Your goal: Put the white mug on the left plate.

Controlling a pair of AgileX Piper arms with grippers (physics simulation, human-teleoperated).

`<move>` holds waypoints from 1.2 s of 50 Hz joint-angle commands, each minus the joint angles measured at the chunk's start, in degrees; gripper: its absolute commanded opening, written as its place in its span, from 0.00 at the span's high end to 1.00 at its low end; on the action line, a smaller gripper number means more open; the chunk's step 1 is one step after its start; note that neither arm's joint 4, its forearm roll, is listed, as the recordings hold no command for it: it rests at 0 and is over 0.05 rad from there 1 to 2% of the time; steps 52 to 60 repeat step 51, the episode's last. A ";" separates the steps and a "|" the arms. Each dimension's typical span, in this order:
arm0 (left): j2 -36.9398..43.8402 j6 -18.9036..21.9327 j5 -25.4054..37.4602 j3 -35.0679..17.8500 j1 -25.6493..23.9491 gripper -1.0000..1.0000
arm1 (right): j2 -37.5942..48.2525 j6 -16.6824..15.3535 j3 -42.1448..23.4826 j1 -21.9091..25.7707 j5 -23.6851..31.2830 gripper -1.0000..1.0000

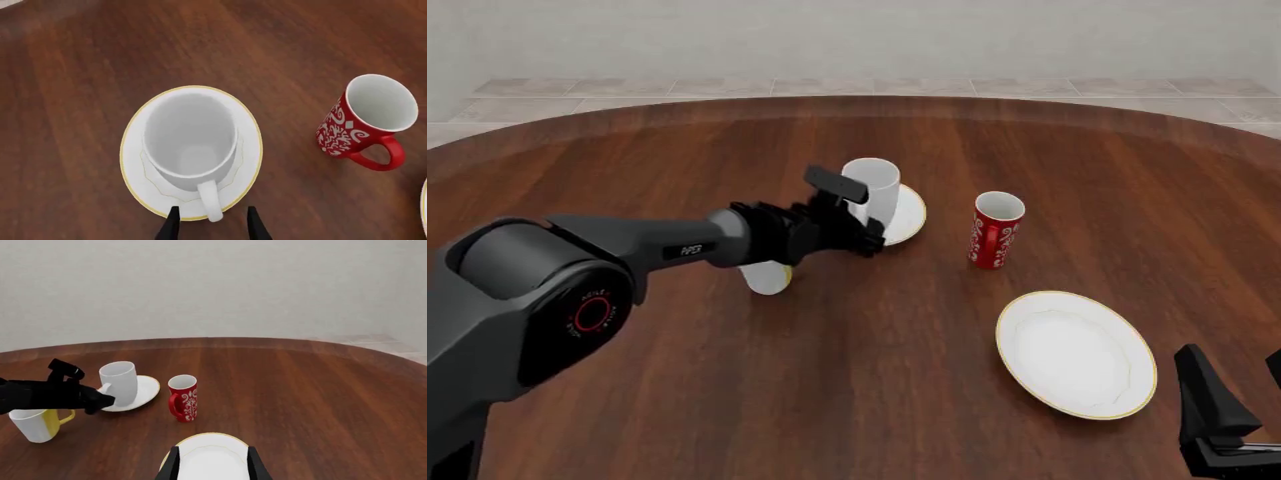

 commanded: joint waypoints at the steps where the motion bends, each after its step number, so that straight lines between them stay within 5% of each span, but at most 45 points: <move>1: -3.37 -0.27 -0.30 2.58 -0.51 0.00 | -0.22 -0.32 -0.01 0.10 0.13 0.00; 13: -8.75 -0.83 -0.63 7.07 -1.28 0.00 | -0.55 -0.89 0.00 0.23 0.26 0.00; 28: -21.01 -0.75 -2.13 18.85 -5.48 0.00 | -0.73 -2.03 -0.01 0.60 0.28 0.00; 51: -42.41 1.18 -0.16 34.31 -4.01 0.00 | -0.87 -3.37 0.03 0.91 0.17 0.00; 60: -42.41 1.18 -0.16 34.31 -4.01 0.00 | -0.87 -3.37 0.03 0.91 0.17 0.00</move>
